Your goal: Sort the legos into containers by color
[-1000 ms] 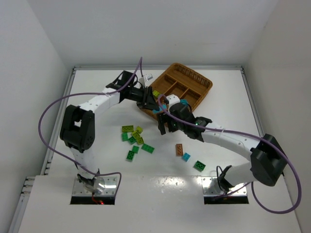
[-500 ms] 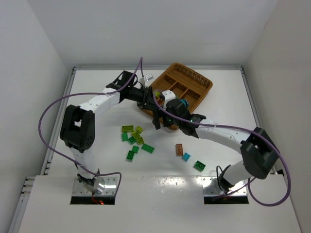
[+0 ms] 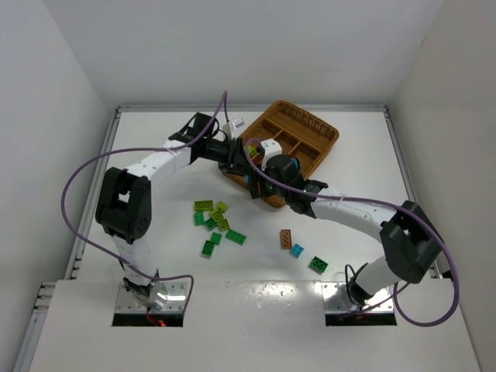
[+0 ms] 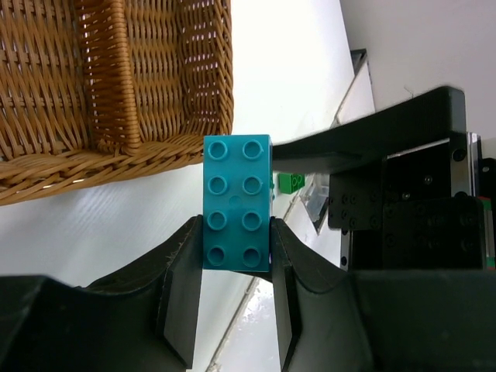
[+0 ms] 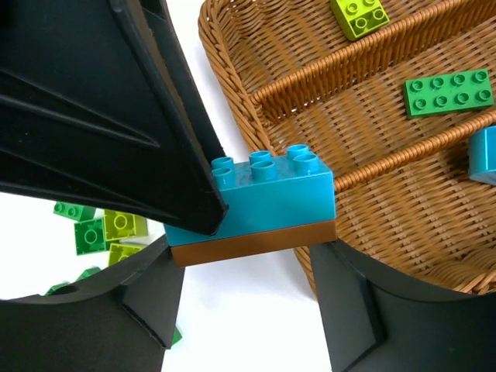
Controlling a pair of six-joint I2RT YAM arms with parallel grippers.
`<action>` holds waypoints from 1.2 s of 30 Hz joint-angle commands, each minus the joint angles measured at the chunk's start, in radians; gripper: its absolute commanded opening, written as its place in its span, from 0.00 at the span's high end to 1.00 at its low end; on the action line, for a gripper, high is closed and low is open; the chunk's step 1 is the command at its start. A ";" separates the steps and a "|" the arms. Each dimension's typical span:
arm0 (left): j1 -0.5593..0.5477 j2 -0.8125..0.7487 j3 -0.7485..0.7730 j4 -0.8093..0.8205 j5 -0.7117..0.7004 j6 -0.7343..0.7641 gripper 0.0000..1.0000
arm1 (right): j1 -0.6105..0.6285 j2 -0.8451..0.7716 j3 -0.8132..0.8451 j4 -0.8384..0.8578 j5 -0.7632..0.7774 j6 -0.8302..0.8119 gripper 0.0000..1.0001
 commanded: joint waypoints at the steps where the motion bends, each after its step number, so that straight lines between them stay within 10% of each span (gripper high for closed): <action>1: -0.001 -0.007 0.035 -0.001 0.034 0.018 1.00 | -0.001 -0.012 0.024 0.098 0.032 0.002 0.42; 13: -0.001 -0.007 0.035 -0.011 0.025 0.018 1.00 | -0.001 -0.112 -0.071 0.087 0.077 0.002 0.71; 21: -0.001 -0.007 0.053 -0.042 0.034 0.048 1.00 | -0.001 -0.122 -0.073 0.009 0.095 -0.055 0.17; 36: -0.001 -0.034 0.053 -0.088 0.043 0.078 1.00 | -0.010 -0.034 0.050 0.024 -0.038 -0.150 0.14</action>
